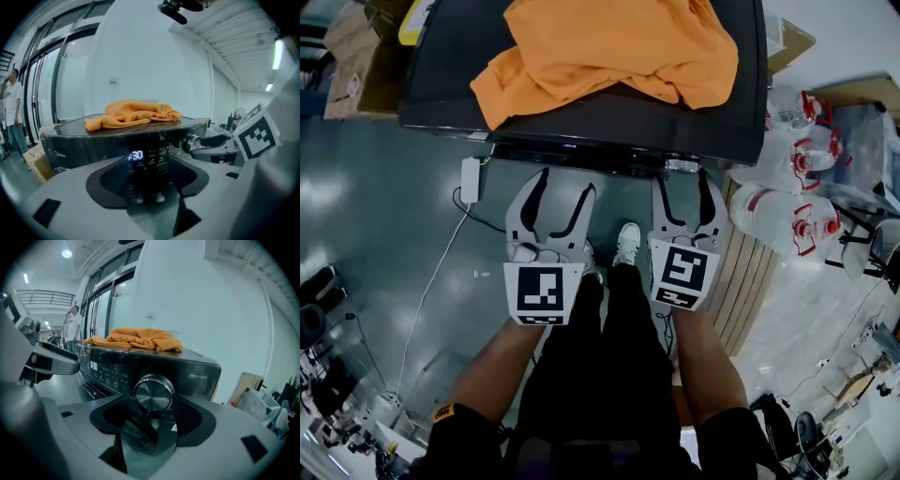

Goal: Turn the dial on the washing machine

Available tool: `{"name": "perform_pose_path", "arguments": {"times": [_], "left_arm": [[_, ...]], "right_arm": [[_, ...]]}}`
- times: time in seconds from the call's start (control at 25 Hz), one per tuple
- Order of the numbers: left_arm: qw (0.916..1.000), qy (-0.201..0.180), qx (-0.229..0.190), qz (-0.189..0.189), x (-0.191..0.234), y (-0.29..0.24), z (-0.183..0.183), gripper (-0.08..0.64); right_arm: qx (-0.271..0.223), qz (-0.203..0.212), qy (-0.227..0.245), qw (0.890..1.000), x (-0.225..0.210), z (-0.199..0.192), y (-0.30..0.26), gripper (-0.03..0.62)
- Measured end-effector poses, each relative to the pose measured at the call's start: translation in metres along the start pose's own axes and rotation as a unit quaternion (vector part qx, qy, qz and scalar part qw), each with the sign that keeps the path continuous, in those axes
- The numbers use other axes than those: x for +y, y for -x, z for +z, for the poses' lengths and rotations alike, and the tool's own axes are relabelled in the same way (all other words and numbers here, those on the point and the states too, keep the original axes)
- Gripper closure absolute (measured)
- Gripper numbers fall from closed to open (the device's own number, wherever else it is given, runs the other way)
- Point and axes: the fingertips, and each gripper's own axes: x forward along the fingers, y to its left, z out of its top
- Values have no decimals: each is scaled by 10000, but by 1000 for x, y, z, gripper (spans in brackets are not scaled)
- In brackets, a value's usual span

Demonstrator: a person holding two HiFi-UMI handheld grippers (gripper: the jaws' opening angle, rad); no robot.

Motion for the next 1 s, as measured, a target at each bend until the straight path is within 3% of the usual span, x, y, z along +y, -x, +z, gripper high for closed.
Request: {"name": "perform_pose_path", "arguments": {"times": [0.36,0.6,0.68,0.8,1.0], "left_arm": [[10000,-3,30,-2,2,2,-7,304],[10000,6,14,-39,0,4,-8,305],[10000,37,57,-57,-1,5,-10,304],[9999,48,86,-69,-1,6,-10,305],[10000,42,9,-46,4,6,-9,305]], "right_arm": [[49,-107,-45,9999,-5,-7,-6,302],[-158,-546,1061,9927,-3,9,1,302],[-125,-591,1174,9912,-2,10,-1,301],[-49,-561,907,9943,-2,9,-3,304],[-111,-397,-153,9990,-6,7,-4,311]]}}
